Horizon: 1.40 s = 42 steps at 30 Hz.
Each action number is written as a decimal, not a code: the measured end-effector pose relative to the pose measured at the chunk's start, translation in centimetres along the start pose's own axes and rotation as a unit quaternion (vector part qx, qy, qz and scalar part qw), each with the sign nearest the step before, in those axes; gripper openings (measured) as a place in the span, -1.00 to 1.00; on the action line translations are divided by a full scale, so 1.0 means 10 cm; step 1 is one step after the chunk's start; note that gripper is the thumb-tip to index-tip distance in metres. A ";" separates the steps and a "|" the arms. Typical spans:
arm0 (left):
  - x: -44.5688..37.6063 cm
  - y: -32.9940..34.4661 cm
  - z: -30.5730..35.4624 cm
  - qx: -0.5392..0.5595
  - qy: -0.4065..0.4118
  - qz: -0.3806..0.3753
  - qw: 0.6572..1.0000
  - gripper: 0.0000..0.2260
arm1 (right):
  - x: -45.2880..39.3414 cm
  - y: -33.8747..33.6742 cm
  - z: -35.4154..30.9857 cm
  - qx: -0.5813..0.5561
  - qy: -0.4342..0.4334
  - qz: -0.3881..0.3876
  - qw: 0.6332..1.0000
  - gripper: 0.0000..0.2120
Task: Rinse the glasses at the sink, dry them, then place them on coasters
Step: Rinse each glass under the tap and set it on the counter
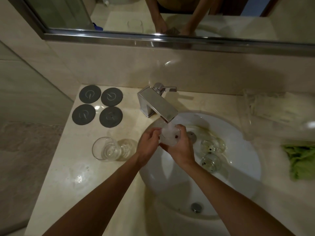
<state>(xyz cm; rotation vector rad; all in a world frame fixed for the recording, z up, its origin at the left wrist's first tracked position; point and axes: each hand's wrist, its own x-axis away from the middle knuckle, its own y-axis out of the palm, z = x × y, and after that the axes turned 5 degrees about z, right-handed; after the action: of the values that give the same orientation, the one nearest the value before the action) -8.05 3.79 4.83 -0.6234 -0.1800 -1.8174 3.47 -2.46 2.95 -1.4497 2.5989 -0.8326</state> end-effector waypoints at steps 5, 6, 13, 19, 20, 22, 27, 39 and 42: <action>0.03 0.01 0.00 -0.012 0.010 0.003 1.000 -0.72 | 0.00 0.00 -0.03 -0.007 0.014 0.016 1.000 -0.23; 0.03 0.01 0.01 -0.016 0.010 0.005 1.000 -0.72 | -0.01 0.01 -0.02 -0.003 0.010 0.010 1.000 -0.22; 0.07 0.02 0.07 -0.014 0.010 0.003 1.000 -0.78 | -0.01 0.01 -0.04 -0.022 0.008 0.017 1.000 -0.26; 0.06 0.02 0.07 -0.011 -0.007 -0.002 1.000 -0.64 | -0.04 0.01 -0.07 -0.046 0.033 0.013 0.998 -0.25; 0.06 0.02 0.08 -0.015 -0.008 -0.001 1.000 -0.66 | -0.04 0.01 -0.06 -0.062 0.053 0.015 0.997 -0.25; 0.07 0.03 0.09 -0.021 0.002 0.008 1.000 -0.69 | -0.04 0.04 -0.06 -0.101 0.106 0.007 0.989 -0.25; 0.03 0.05 0.08 -0.021 0.024 0.029 0.999 -0.70 | 0.03 0.08 -0.10 -0.283 0.257 -0.031 0.924 -0.48; 0.02 0.04 0.07 -0.048 0.028 0.055 0.997 -0.71 | 0.05 0.14 -0.13 -0.251 0.304 -0.068 0.917 -0.46; 0.03 0.05 0.08 -0.047 0.009 0.042 0.998 -0.76 | 0.03 0.15 -0.07 -0.128 0.218 -0.058 0.966 -0.31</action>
<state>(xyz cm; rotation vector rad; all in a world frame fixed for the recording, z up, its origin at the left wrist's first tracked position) -7.41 3.71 5.53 -0.6713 -0.0559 -1.7567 1.96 -1.82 2.91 -1.6595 3.0667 -0.9505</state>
